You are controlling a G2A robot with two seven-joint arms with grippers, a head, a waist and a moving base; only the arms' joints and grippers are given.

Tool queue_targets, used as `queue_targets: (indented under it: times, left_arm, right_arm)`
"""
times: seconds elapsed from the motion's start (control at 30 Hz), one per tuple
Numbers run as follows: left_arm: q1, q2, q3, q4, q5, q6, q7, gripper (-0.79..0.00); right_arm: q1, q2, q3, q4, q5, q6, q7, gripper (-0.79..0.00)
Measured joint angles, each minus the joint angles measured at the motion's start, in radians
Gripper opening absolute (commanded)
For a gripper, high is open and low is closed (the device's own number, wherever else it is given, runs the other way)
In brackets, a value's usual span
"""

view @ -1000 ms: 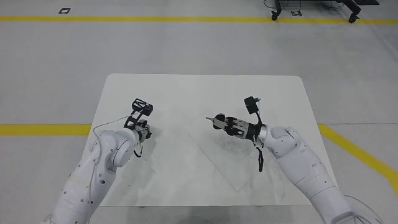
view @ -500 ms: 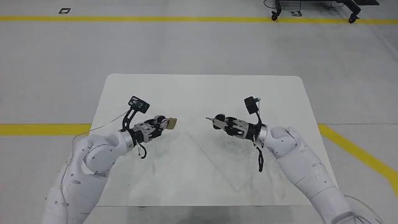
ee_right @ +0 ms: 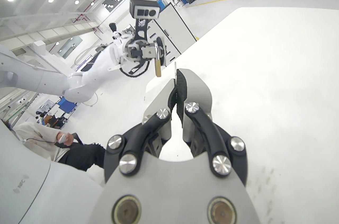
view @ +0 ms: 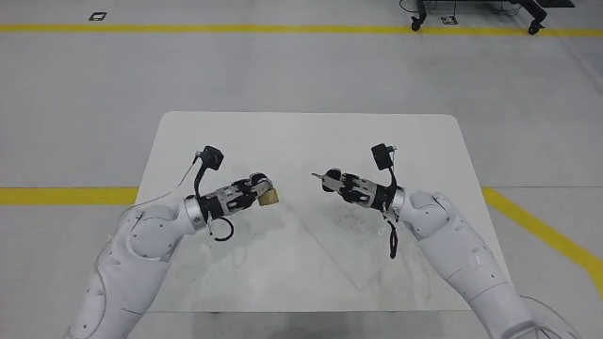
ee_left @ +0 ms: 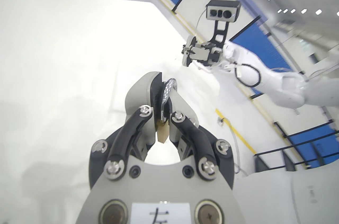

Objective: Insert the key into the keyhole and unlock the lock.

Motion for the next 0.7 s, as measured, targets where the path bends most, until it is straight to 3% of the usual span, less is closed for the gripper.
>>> queue_targets:
  times: [0.17,0.27,0.53,0.63,0.7]
  left_arm:
    - [-0.094,-0.020,0.081,0.161,-0.381,0.059,-0.177,-0.785]
    - [-0.149,-0.025,0.103,0.222,-0.494,0.086,-0.273,-0.785]
    - [-0.146,-0.025,0.105,0.221,-0.473,0.092,-0.264,-0.785]
    - [-0.152,-0.029,0.118,0.229,-0.438,0.215,-0.203,-0.785]
    - [-0.176,-0.035,0.138,0.247,-0.448,0.352,-0.180,-0.785]
  right_arm:
    - [0.003,-0.015,-0.049,-0.054,0.078,-0.012,-0.054,-0.785]
    - [0.022,-0.022,-0.093,-0.056,0.112,-0.011,-0.021,-0.785]
    - [0.040,-0.027,-0.121,-0.043,0.153,-0.011,0.006,-0.785]
    - [0.039,-0.027,-0.120,-0.046,0.150,-0.007,0.002,-0.785]
    - [0.027,-0.026,-0.109,-0.068,0.135,0.007,-0.016,-0.785]
